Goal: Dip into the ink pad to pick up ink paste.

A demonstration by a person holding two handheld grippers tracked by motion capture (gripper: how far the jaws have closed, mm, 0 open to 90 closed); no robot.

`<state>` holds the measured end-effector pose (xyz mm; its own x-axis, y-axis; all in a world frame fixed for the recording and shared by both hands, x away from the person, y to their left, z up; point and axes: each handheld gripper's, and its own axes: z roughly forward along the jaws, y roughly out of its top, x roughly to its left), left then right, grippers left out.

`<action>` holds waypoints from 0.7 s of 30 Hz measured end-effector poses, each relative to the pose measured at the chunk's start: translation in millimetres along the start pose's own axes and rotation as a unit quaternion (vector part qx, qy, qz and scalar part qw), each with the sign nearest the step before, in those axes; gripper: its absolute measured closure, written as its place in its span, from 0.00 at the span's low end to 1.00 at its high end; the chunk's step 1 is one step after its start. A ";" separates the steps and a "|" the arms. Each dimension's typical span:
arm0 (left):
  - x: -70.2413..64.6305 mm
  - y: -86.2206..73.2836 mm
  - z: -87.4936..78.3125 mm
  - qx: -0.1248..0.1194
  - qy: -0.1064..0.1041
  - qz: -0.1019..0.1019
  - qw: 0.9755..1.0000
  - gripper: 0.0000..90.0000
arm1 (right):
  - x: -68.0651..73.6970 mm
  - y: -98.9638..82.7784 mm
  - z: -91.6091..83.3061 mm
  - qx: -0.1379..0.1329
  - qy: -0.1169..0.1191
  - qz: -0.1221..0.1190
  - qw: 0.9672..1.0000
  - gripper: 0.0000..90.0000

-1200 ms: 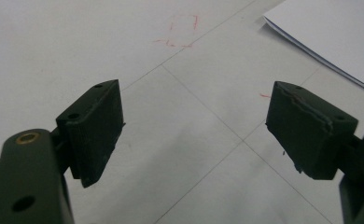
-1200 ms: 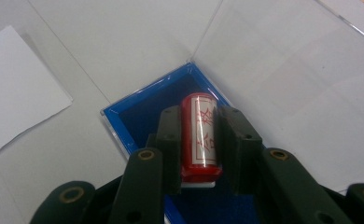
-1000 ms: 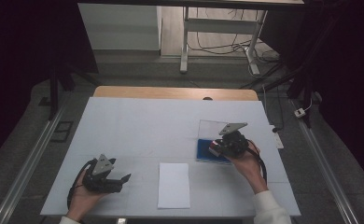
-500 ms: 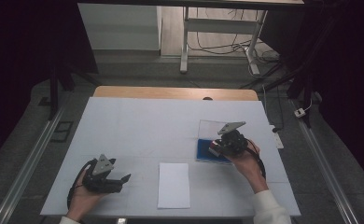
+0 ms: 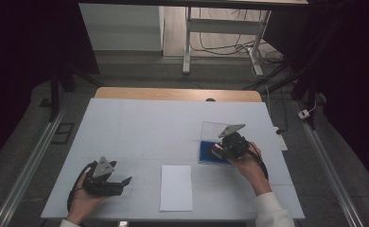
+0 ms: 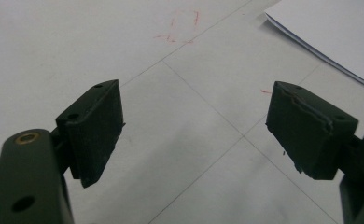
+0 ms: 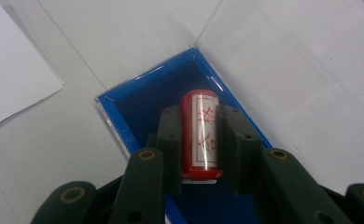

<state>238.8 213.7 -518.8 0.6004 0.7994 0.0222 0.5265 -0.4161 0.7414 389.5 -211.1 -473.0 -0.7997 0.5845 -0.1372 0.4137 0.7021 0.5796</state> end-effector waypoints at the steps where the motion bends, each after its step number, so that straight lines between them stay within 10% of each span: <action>1: 0.0 -0.1 -0.2 0.000 0.000 0.000 1.000 0.21 | 0.0 0.4 0.3 0.002 0.000 0.001 1.000 0.79; 21: 0.8 -1.7 -1.9 0.001 0.003 -0.002 1.000 0.21 | -3.9 -1.0 2.3 0.003 0.011 0.022 1.000 0.79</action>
<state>237.2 215.8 -518.7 0.5940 0.8042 0.0231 0.5306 -0.4132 0.7401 393.2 -213.2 -474.8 -0.7900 0.6060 -0.0935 0.4516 0.6782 0.5798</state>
